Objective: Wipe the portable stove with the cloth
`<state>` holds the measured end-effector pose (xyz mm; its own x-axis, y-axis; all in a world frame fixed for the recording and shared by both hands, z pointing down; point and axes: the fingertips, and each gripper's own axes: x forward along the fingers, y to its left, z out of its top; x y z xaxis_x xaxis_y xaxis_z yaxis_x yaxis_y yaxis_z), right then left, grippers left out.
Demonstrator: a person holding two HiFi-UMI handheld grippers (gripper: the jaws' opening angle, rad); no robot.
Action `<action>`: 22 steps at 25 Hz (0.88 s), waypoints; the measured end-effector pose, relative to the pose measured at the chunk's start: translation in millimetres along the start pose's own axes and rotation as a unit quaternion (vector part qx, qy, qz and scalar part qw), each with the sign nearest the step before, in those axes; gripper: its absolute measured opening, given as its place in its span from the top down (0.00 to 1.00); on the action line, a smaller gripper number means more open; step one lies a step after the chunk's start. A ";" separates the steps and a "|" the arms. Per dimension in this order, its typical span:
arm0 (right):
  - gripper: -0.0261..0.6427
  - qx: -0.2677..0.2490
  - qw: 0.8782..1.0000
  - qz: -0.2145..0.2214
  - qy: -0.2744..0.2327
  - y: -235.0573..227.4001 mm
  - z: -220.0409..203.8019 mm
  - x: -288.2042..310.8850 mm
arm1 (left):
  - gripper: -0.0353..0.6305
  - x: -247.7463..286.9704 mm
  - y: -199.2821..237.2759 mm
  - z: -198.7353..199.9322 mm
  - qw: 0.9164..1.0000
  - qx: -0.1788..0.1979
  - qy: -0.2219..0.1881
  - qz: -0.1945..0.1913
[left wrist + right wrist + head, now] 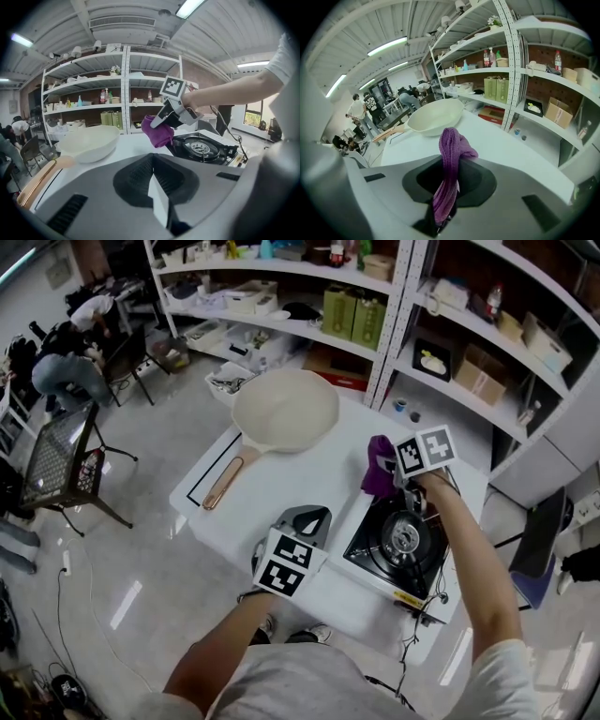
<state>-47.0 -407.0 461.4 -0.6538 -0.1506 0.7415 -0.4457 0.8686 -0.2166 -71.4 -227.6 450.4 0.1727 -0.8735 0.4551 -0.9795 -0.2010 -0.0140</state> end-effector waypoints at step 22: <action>0.87 -0.001 0.992 0.051 -0.113 -18.1 15.7 -27.3 | 0.94 14.0 -16.2 8.5 1.000 0.012 0.009 0.009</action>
<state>-30.7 -426.0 435.1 -0.8164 -0.1632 0.5540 -0.3687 0.8855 -0.2826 -52.3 -240.3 449.5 0.1533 -0.8687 0.4710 -0.9795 -0.1967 -0.0441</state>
